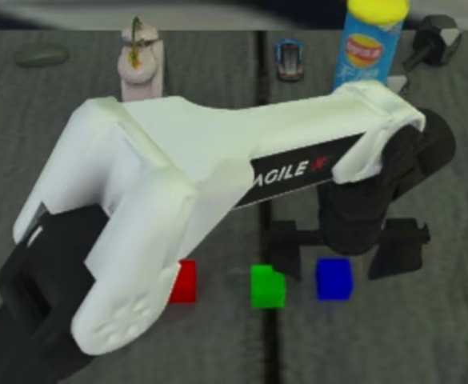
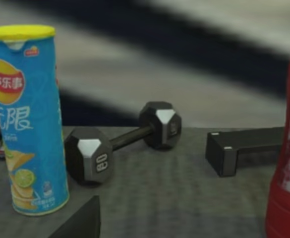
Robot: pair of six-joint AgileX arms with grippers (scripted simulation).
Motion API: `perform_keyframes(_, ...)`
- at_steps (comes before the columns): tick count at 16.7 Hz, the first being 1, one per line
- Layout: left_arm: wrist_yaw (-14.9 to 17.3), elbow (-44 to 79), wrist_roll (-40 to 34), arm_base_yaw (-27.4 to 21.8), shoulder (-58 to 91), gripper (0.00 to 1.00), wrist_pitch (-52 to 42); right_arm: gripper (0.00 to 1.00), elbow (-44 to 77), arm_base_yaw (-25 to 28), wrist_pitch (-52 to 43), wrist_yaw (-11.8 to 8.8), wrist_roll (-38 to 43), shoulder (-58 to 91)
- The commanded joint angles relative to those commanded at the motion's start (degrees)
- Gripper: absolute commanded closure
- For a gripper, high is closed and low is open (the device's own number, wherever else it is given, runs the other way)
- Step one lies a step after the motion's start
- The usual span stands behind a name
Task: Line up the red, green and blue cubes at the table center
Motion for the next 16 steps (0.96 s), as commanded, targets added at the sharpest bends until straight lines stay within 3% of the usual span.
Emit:
perform_keyframes(7, -0.01, 1.0, -0.02, -0.04, 0.1, 0.0, -1.0, 0.0, 0.0, 0.0, 0.0, 0.0, 0.0, 0.0)
perform_keyframes(16, -0.01, 14.8, -0.2, 0.94, -0.62, 0.0, -15.42, 0.0, 0.0, 0.0, 0.0, 0.0, 0.0, 0.0)
